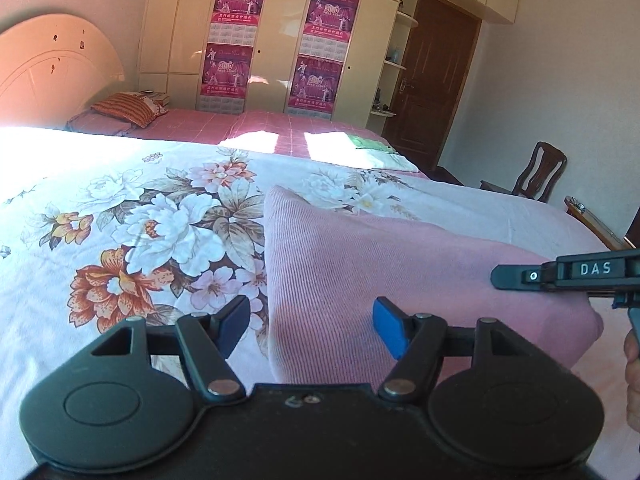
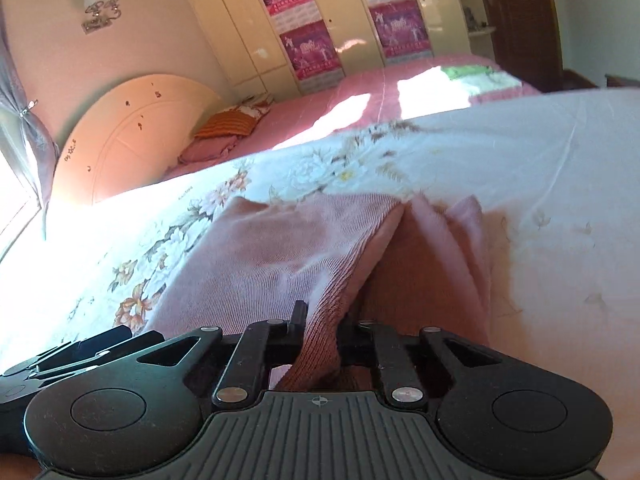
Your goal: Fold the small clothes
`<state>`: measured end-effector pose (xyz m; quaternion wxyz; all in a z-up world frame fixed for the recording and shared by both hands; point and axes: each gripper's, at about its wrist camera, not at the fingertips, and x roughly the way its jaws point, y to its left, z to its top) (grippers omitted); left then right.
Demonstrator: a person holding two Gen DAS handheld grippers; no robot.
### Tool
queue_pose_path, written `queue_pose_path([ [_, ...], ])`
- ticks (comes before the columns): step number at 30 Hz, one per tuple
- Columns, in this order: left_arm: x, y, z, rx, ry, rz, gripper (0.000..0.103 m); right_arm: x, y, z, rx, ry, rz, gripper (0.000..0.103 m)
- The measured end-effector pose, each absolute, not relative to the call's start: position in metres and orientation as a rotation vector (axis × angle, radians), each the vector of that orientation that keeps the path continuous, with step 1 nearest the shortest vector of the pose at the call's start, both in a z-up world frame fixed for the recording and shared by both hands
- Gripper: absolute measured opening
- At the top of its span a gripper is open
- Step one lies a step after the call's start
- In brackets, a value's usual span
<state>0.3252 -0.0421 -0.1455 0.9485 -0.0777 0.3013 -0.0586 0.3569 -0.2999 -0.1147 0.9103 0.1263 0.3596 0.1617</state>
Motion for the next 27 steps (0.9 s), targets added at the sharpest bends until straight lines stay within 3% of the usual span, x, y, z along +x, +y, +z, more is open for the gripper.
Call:
queue_pose_path([
  [5, 0.326, -0.056, -0.148, -0.193, 0.632, -0.173, 0.067, 0.334, -0.308, -0.099, 0.144, 0.684, 0.283, 0.012],
  [8, 0.327, -0.068, -0.162, -0.191, 0.699, -0.194, 0.069, 0.329, -0.314, -0.127, 0.085, 0.752, 0.219, 0.012],
  [12, 0.325, -0.072, -0.171, -0.172, 0.728, -0.187, 0.071, 0.330, -0.330, -0.161, 0.181, 0.834, 0.159, 0.014],
  [14, 0.326, -0.067, -0.169, -0.199, 0.747, -0.195, 0.071, 0.325, -0.337, -0.154, 0.229, 0.841, 0.166, 0.024],
  [16, 0.326, -0.060, -0.168, -0.212, 0.757, -0.209, 0.071, 0.319, -0.341, -0.147, 0.261, 0.846, 0.176, 0.027],
  [27, 0.328, -0.053, -0.155, -0.266, 0.766, -0.227, 0.067, 0.303, -0.349, -0.144, 0.283, 0.909, 0.186, 0.027],
])
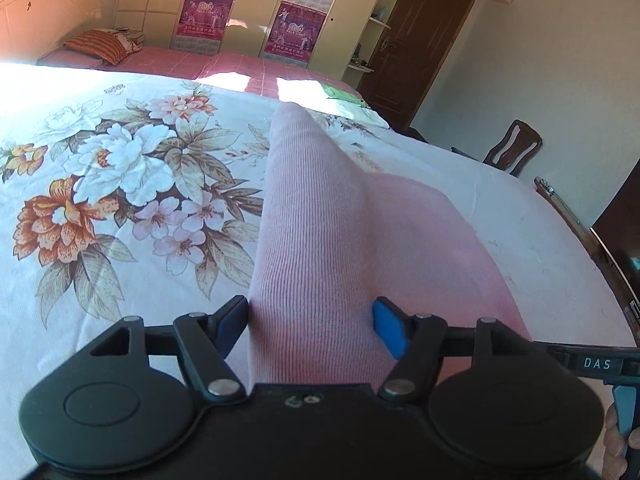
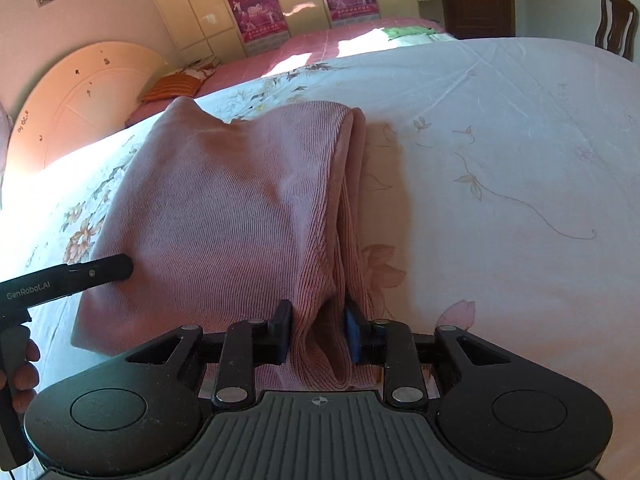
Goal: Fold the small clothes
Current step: 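Lay the folded side down and open both grippers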
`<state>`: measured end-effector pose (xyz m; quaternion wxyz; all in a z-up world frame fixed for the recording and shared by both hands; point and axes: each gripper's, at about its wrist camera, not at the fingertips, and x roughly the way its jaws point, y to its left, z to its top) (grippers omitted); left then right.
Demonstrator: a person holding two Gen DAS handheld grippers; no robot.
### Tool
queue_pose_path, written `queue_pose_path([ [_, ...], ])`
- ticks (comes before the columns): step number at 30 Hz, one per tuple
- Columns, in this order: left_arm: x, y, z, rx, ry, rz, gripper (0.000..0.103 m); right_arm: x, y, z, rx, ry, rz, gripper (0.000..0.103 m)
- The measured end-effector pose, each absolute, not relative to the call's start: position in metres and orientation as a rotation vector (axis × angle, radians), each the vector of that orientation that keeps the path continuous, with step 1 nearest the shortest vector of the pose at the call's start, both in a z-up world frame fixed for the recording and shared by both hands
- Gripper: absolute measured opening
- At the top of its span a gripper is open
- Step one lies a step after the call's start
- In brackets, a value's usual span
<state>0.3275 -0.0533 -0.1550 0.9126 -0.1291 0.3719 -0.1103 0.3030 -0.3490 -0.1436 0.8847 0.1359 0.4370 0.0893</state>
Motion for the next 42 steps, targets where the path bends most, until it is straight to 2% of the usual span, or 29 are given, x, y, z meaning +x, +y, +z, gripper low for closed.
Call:
queue_pose_path([
  [2, 0.333, -0.052, -0.146, -0.262, 0.743, -0.229, 0.067, 0.310, -0.353, -0.132, 0.304, 0.868, 0.184, 0.031],
  [3, 0.341, -0.051, -0.142, -0.267, 0.738, -0.227, 0.067, 0.317, -0.354, -0.129, 0.317, 0.849, 0.180, 0.043],
  [5, 0.355, -0.049, -0.137, -0.282, 0.729, -0.215, 0.067, 0.333, -0.355, -0.128, 0.326, 0.827, 0.167, 0.059],
  [12, 0.409, -0.044, -0.146, -0.289, 0.741, -0.162, 0.066, 0.414, -0.356, -0.141, 0.408, 0.839, 0.138, 0.058],
  [14, 0.420, -0.046, -0.151, -0.279, 0.739, -0.158, 0.068, 0.432, -0.357, -0.147, 0.419, 0.848, 0.141, 0.055],
  [15, 0.425, -0.046, -0.153, -0.280, 0.743, -0.158, 0.068, 0.439, -0.357, -0.150, 0.418, 0.854, 0.140, 0.049],
  [16, 0.430, -0.046, -0.156, -0.278, 0.747, -0.154, 0.068, 0.445, -0.355, -0.152, 0.412, 0.865, 0.140, 0.034],
  [17, 0.434, -0.047, -0.159, -0.275, 0.752, -0.152, 0.069, 0.450, -0.354, -0.156, 0.410, 0.877, 0.147, 0.026],
  [21, 0.441, -0.042, -0.173, -0.312, 0.767, -0.154, 0.071, 0.447, -0.349, -0.160, 0.354, 0.852, 0.156, 0.019],
  [23, 0.438, -0.040, -0.171, -0.321, 0.757, -0.162, 0.070, 0.433, -0.349, -0.150, 0.323, 0.772, 0.129, 0.009],
  [26, 0.432, -0.045, -0.162, -0.297, 0.721, -0.178, 0.069, 0.413, -0.339, -0.137, 0.196, 0.670, 0.087, 0.009],
  [29, 0.444, -0.050, -0.174, -0.269, 0.763, -0.150, 0.072, 0.429, -0.335, -0.166, 0.166, 0.796, 0.083, 0.010],
  [31, 0.447, -0.045, -0.177, -0.313, 0.774, -0.146, 0.074, 0.431, -0.340, -0.163, 0.202, 0.780, 0.053, 0.012],
  [34, 0.440, -0.044, -0.161, -0.296, 0.728, -0.152, 0.069, 0.427, -0.350, -0.148, 0.242, 0.748, 0.028, 0.016],
  [37, 0.439, -0.046, -0.144, -0.279, 0.672, -0.164, 0.068, 0.424, -0.350, -0.129, 0.221, 0.688, 0.014, 0.017],
  [39, 0.448, -0.053, -0.142, -0.257, 0.686, -0.184, 0.067, 0.426, -0.344, -0.119, 0.198, 0.648, 0.008, 0.017],
  [42, 0.463, -0.065, -0.157, -0.208, 0.741, -0.184, 0.065, 0.441, -0.327, -0.124, 0.158, 0.686, 0.068, 0.017],
])
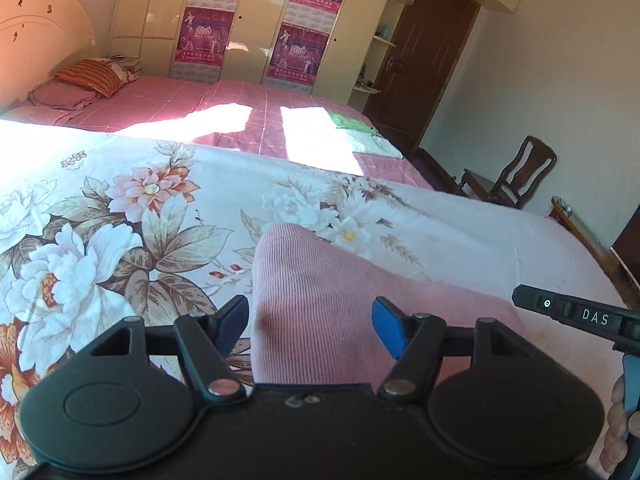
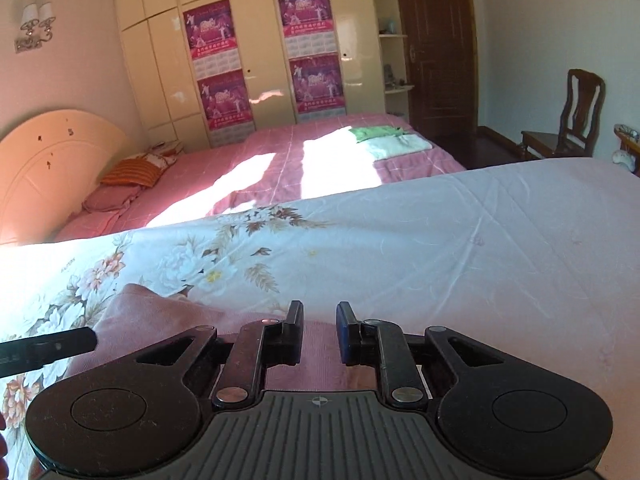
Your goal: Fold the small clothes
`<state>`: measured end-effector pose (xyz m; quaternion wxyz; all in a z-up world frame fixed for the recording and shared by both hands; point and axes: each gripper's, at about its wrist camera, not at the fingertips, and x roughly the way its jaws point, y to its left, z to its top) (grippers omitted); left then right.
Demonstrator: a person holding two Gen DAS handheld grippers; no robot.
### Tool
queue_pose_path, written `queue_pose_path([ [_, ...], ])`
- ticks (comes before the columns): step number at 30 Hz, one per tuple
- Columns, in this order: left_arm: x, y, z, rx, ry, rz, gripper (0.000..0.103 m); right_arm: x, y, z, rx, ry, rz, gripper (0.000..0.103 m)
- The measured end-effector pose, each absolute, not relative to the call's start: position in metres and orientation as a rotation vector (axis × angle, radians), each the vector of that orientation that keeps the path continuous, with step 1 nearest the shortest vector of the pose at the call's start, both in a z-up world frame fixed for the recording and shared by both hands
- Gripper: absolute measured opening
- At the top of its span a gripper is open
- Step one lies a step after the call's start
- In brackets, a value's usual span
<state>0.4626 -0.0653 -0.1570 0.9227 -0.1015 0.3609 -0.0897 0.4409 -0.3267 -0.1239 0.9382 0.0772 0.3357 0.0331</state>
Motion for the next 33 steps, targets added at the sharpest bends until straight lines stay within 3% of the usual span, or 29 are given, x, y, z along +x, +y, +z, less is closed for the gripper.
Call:
queue_pose_path([
  [7, 0.469, -0.062, -0.181, -0.213, 0.779, -0.153, 0.070, 0.468, -0.328, -0.171, 0.169, 0.790, 0.072, 0.017],
  [16, 0.405, -0.065, -0.147, -0.201, 0.733, -0.211, 0.064, 0.415, -0.319, -0.130, 0.177, 0.749, 0.158, 0.018],
  [23, 0.392, -0.068, -0.173, -0.205, 0.807, -0.198, 0.069, 0.396, -0.302, -0.164, 0.120, 0.837, 0.148, 0.017],
  [26, 0.383, -0.070, -0.161, -0.188, 0.793, -0.193, 0.064, 0.393, -0.305, -0.152, 0.180, 0.827, 0.148, 0.018],
  [33, 0.342, -0.065, -0.157, -0.184, 0.787, -0.209, 0.065, 0.344, -0.300, -0.136, 0.174, 0.804, 0.180, 0.018],
])
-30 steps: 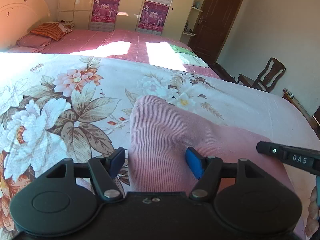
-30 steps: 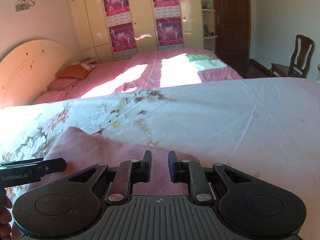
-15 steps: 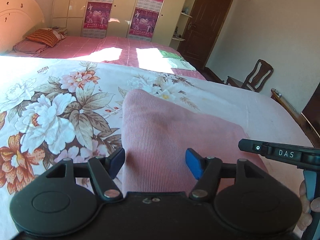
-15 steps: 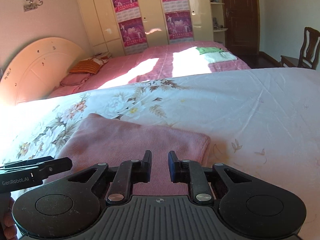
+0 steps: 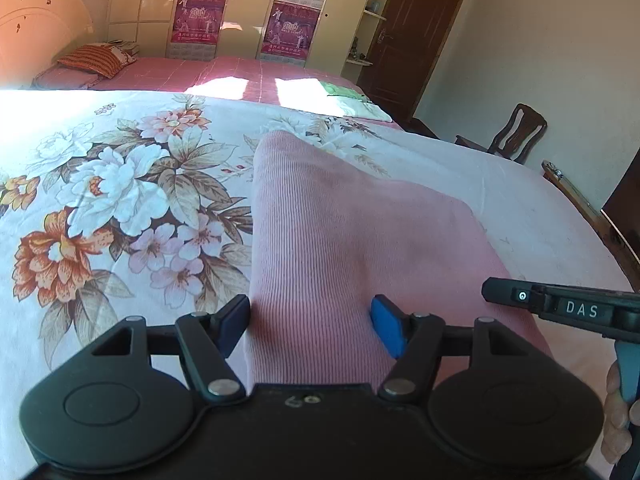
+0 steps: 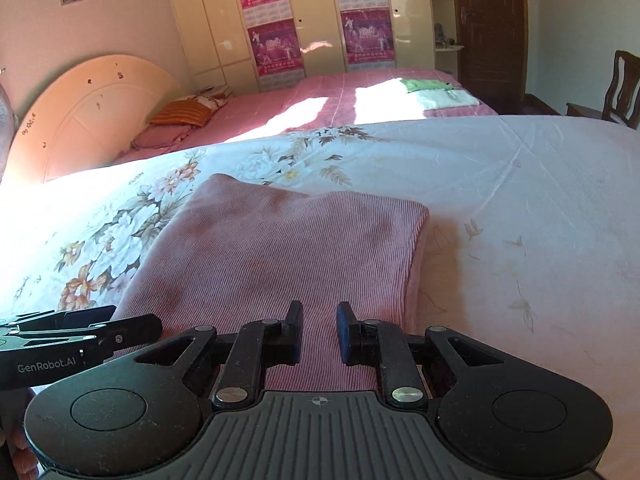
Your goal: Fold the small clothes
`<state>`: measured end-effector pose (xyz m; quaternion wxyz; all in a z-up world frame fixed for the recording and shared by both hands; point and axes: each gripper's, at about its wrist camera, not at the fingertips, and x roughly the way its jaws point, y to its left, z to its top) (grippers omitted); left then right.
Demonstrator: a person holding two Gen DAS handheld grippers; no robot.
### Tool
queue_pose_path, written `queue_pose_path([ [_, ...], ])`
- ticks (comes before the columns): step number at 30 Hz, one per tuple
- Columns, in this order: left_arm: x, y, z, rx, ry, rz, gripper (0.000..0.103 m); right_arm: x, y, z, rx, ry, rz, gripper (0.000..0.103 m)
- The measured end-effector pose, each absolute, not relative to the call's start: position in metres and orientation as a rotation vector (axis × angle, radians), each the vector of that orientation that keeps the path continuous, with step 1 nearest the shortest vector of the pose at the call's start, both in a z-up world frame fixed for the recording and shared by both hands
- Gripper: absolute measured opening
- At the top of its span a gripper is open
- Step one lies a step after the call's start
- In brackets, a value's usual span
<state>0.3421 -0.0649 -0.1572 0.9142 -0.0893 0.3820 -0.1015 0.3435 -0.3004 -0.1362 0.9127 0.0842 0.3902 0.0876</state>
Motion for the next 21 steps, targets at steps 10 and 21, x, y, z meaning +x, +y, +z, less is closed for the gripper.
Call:
queue_pose_path([
  [10, 0.325, -0.071, -0.151, -0.119, 0.802, -0.213, 0.067, 0.314, -0.295, -0.135, 0.183, 0.803, 0.116, 0.018],
  [21, 0.316, -0.070, -0.172, -0.126, 0.902, -0.248, 0.067, 0.287, -0.295, -0.146, 0.183, 0.870, 0.016, 0.020],
])
